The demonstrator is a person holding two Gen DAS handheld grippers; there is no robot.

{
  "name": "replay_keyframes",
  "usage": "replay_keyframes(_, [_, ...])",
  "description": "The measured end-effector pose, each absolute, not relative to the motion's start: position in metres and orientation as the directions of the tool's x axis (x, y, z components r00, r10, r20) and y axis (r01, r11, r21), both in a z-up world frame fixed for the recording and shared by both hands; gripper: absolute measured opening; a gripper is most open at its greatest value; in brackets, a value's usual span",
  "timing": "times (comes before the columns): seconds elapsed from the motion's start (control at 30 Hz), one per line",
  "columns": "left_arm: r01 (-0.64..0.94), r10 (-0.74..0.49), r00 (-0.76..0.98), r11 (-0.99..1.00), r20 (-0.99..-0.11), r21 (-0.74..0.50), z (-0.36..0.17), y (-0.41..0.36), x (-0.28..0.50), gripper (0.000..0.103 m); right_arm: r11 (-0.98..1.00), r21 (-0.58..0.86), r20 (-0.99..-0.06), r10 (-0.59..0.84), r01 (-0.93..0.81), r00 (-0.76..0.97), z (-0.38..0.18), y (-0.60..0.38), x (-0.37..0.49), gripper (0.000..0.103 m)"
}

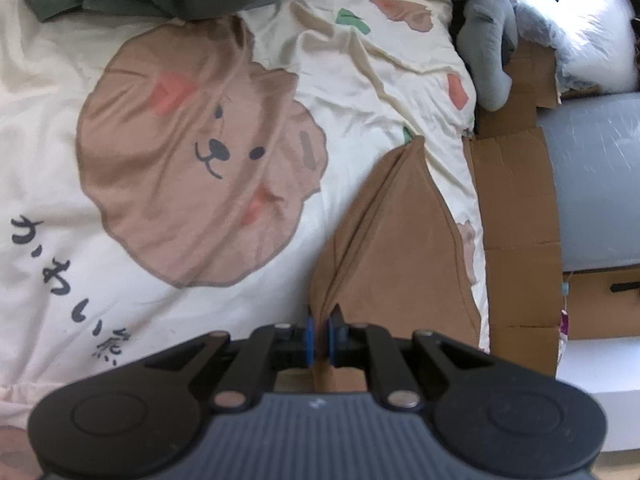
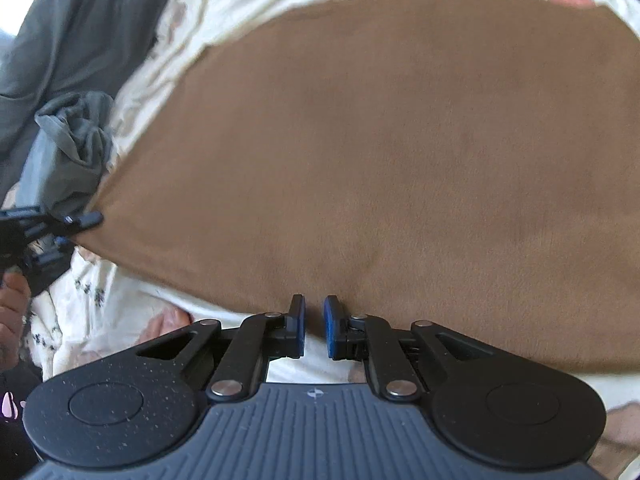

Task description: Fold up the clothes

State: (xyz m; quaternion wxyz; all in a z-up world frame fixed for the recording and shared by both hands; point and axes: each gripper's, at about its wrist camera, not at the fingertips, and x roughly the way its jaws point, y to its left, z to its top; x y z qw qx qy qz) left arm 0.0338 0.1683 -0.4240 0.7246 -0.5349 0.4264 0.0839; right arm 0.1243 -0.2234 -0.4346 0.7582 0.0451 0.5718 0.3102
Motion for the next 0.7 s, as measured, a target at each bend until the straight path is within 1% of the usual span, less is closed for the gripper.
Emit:
replay_keyframes(0.1, [-0.583,-0.337,0.62,0.407,-0.709,-0.703,-0.43,0.17,0.033,0.007,0.813,0.4,-0.837,0.512,-0.424,0.193,-0.429,-0.224,0.132,0.01])
replay_keyframes(0.27, [-0.601,-0.346,0.615,0.376,-0.709,-0.705,-0.441,0.171,0.03,0.007,0.838,0.348,-0.854,0.469,-0.42,0.228,-0.438,-0.226,0.146,0.012])
replay_keyframes(0.47, [-0.599,-0.364,0.61,0.369,-0.704,-0.71,-0.447,0.176,0.03,0.007,0.843,0.348,-0.829,0.481,-0.411,0.284,-0.44,-0.22,0.162,0.012])
replay_keyframes(0.7, [-0.602,-0.377,0.611,0.351,-0.696,-0.718,-0.454,0.177,0.03,0.007,0.874,0.31,-0.831,0.44,-0.374,0.339,-0.446,-0.212,0.19,0.013])
